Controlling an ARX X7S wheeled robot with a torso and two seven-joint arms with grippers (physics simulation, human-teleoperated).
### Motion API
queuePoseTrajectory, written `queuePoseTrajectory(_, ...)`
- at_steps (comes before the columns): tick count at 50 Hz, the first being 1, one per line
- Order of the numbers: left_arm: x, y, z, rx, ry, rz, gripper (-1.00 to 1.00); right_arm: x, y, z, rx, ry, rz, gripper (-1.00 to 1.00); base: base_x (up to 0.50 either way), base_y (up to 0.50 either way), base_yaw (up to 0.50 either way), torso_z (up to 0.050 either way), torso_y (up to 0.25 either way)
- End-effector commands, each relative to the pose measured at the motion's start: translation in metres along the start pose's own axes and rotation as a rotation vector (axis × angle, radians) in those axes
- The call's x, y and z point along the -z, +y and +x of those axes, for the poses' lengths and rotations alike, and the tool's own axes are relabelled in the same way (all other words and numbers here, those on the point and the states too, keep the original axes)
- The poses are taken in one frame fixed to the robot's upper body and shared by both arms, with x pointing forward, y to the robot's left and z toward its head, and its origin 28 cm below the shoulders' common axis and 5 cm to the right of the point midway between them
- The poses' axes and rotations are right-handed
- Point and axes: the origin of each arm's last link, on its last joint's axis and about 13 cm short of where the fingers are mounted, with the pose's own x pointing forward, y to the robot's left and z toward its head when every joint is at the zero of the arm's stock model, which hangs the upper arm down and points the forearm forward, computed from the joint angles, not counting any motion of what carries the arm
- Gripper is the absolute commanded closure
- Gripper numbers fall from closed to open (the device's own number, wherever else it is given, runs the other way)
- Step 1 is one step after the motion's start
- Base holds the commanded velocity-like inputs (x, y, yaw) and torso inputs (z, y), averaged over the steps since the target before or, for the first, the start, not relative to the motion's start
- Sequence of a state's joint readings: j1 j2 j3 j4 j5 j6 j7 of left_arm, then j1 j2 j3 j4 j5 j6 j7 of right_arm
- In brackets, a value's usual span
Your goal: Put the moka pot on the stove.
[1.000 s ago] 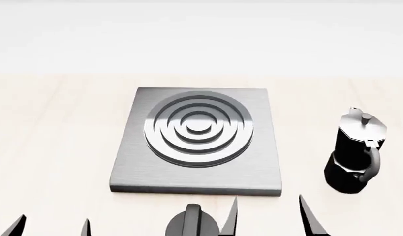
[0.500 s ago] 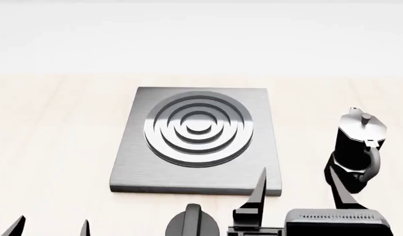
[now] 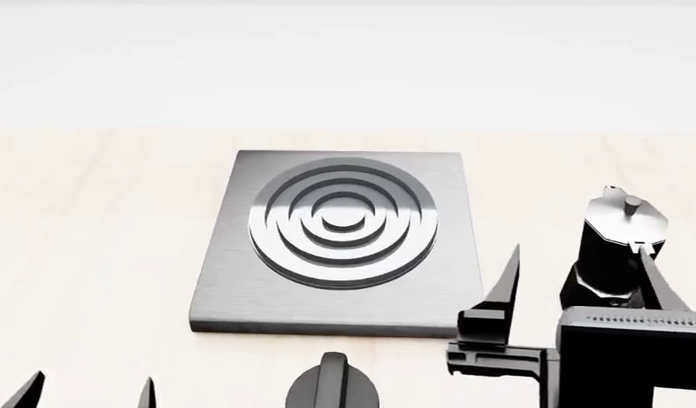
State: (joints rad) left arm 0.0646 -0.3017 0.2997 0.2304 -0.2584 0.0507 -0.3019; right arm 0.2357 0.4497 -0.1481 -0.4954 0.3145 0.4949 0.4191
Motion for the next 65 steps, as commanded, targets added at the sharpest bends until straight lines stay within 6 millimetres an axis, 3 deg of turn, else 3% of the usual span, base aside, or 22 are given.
queuePoseTrajectory(1,0.002,0.001,0.004,-0.009,-0.004,0.000,-1.00,-0.003,-0.015,0.016,0.029,0.019,0.028,-1.00,0.00,0.00,0.00,0.000,0.000)
queuePoseTrajectory(65,-0.003,0.002,0.003,-0.017,-0.016,0.006,-1.00,0.035,-0.050,0.048,0.070,0.194,0.183,-1.00,0.00,0.00,0.00,0.000,0.000)
